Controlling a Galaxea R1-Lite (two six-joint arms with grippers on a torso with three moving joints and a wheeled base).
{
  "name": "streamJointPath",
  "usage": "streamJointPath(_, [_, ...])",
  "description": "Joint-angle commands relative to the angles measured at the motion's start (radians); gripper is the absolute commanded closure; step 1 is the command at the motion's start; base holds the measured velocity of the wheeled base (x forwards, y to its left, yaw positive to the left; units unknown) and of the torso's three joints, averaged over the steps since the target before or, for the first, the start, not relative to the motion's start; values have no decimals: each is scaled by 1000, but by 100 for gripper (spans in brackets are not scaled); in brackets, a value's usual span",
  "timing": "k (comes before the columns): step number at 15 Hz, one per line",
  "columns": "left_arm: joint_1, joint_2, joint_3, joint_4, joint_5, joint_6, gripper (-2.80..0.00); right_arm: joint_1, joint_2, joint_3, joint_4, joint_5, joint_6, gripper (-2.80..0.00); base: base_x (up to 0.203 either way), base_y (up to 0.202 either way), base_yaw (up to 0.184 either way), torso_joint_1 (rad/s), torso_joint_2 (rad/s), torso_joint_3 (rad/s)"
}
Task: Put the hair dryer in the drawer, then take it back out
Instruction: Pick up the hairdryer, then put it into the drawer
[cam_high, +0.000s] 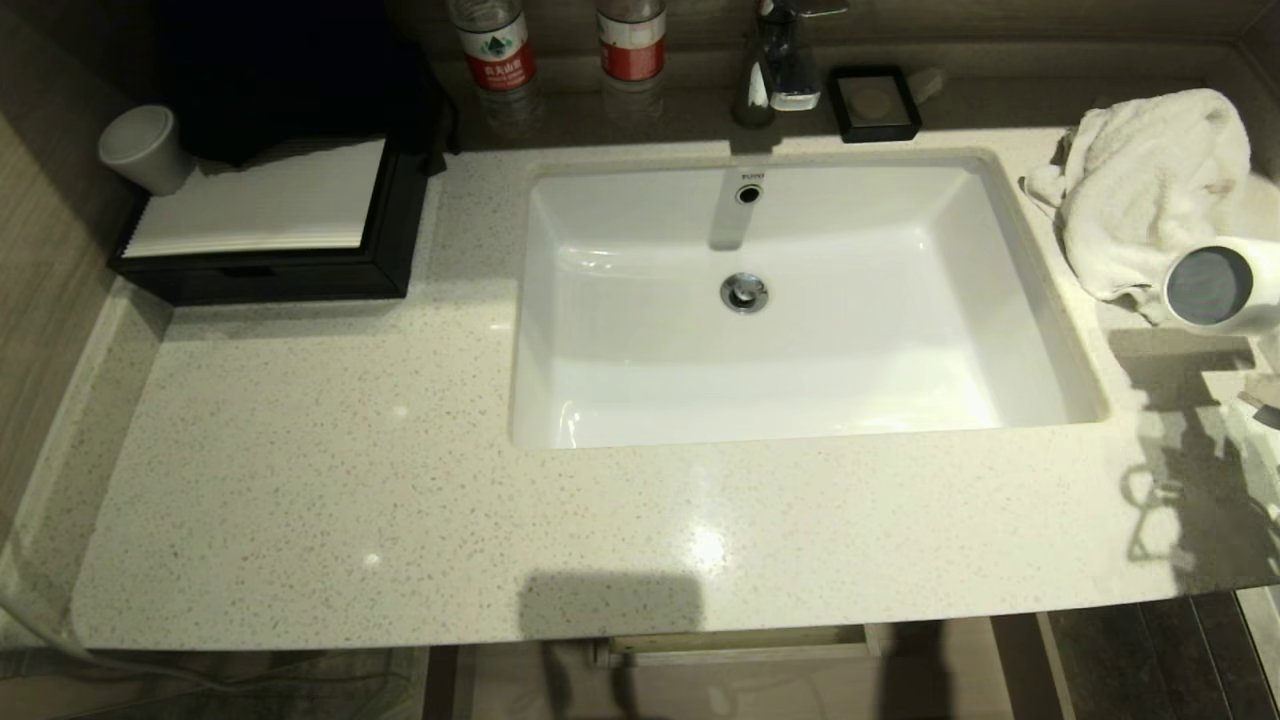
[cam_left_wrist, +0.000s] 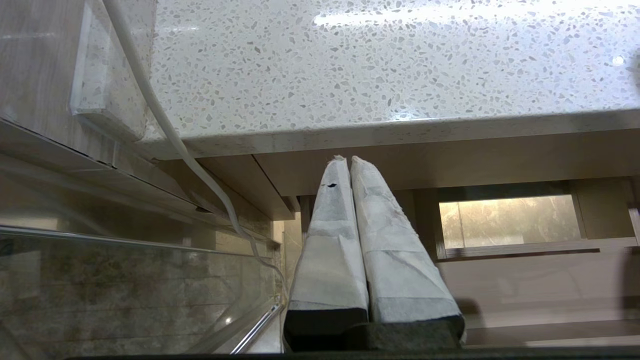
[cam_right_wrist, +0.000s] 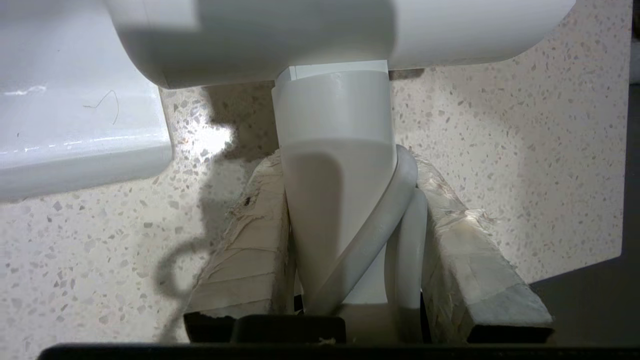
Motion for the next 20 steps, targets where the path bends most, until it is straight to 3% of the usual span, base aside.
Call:
streamJointPath(1, [0, 0, 2, 0, 0, 0, 0, 7, -94, 20, 29, -2, -1, 0, 0, 0, 0, 0, 0, 0])
streamJointPath(4, [-1, 0, 1, 0, 0, 0, 0, 44, -171, 63, 78, -23, -22, 0, 0, 0, 0, 0, 0, 0])
streamJointPath(8, [0, 0, 1, 0, 0, 0, 0, 103, -294, 159, 128, -198, -121, 0, 0, 0, 0, 0, 0, 0])
streamJointPath(13, [-1, 0, 0, 0, 0, 0, 0, 115, -346, 199, 142, -203, -124, 0, 0, 0, 0, -21, 18, -1])
streamJointPath(20, [0, 0, 0, 0, 0, 0, 0, 129, -440, 250, 122, -202, -124, 0, 0, 0, 0, -304, 208, -92])
